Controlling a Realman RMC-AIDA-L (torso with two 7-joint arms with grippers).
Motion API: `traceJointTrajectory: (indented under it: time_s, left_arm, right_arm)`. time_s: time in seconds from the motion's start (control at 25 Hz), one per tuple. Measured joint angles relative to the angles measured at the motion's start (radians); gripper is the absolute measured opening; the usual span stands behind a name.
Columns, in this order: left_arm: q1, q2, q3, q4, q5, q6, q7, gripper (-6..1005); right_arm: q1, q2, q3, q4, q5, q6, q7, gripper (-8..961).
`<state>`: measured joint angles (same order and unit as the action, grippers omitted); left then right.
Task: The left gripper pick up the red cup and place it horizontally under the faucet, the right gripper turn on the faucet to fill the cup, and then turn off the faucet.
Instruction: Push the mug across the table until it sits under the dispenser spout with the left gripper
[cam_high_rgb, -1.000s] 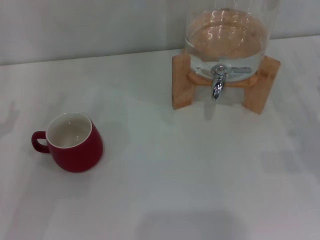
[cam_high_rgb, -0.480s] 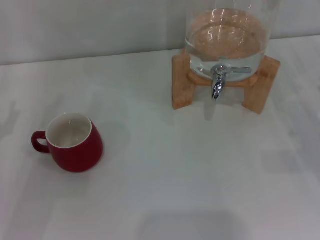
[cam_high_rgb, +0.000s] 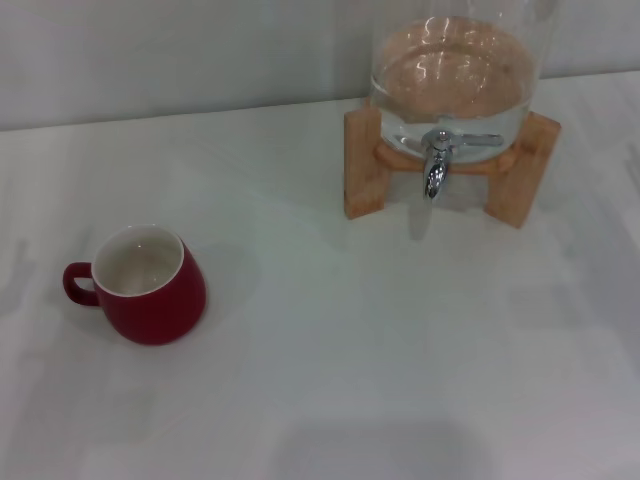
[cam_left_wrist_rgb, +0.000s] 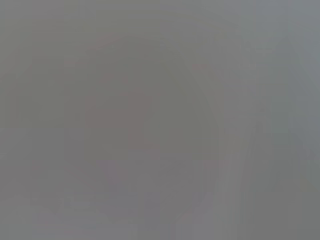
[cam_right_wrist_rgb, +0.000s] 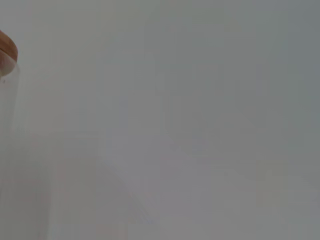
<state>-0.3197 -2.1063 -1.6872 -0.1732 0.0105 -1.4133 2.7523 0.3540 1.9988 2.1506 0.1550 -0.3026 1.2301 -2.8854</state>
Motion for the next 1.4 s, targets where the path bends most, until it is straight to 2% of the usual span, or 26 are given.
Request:
traceJointTrajectory:
  time_s: [0.16, 0.76, 1.4]
  left_arm:
    - [0.018, -0.002, 0.012, 0.001, -0.003, 0.002, 0.0, 876]
    - [0.016, -0.001, 0.052, 0.052, 0.003, 0.019, 0.0, 874]
    - [0.051, -0.001, 0.208, 0.045, 0.006, 0.049, 0.001, 873]
  right_arm:
    - [0.019, 0.0, 0.0, 0.0, -0.002, -0.028, 0.0, 617]
    - [0.05, -0.003, 0.0, 0.002, -0.003, -0.055, -0.002, 616]
    - [0.06, -0.01, 0.0, 0.01, -0.004, -0.083, -0.002, 616]
